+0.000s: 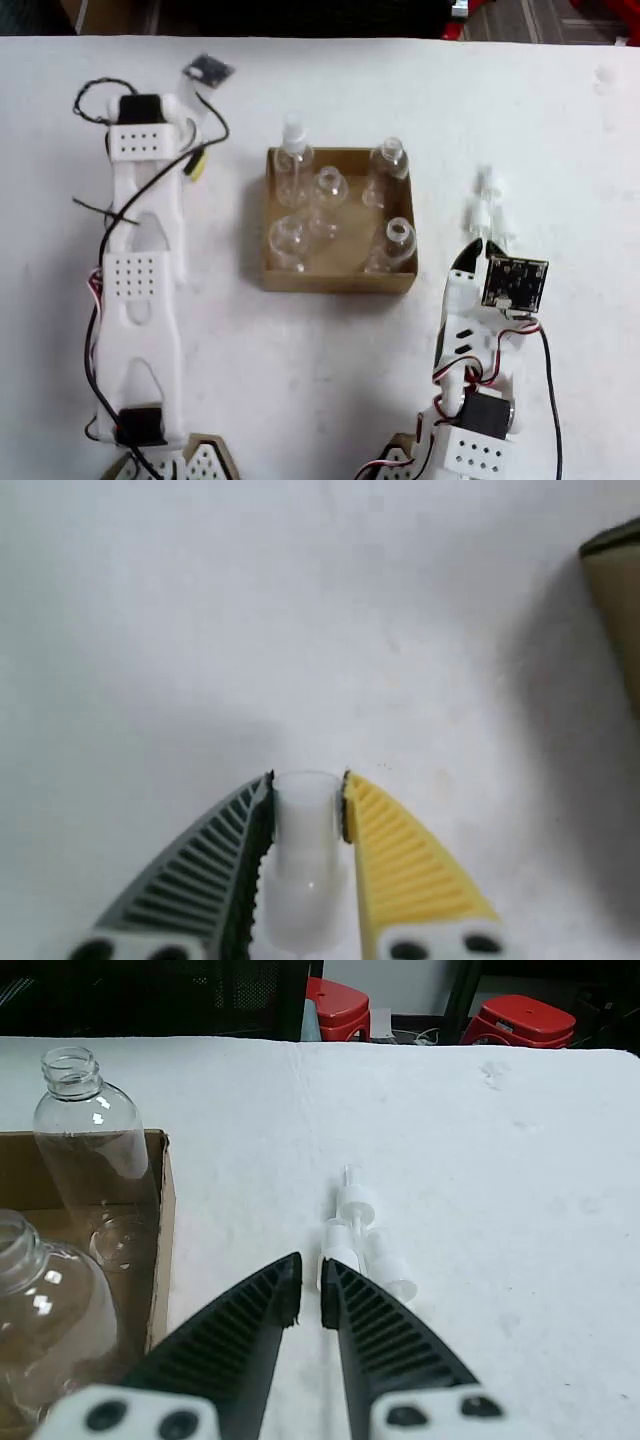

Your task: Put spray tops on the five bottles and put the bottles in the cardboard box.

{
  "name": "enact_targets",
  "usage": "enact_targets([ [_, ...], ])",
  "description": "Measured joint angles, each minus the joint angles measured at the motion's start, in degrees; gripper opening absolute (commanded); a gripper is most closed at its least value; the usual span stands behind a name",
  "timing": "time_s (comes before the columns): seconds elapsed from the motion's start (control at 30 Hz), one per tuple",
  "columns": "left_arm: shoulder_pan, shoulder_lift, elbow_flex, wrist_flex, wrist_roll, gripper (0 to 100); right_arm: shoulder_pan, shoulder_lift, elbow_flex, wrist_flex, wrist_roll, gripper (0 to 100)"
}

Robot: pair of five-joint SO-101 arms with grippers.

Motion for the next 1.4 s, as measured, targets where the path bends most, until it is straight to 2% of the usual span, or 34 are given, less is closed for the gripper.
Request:
enact_targets([
  [0.2,-0.09,-8.97,0.44,0.35,15.82,2,0.0,0.0,0.0,0.0,0.0,2.1],
  [0.3,0.35,-15.74,5.45,0.35,19.78,2,0.0,0.0,0.0,0.0,0.0,2.1],
  [0.7,8.26,-58.73,48.09,-0.62,19.87,2,0.0,0.0,0.0,0.0,0.0,2.1],
  [1.17,8.35,-94.77,65.76,-1.67,20.04,2,0.0,0.0,0.0,0.0,0.0,2.1],
  [1.4,8.44,-108.92,79.38,-11.69,20.04,2,0.0,0.0,0.0,0.0,0.0,2.1],
])
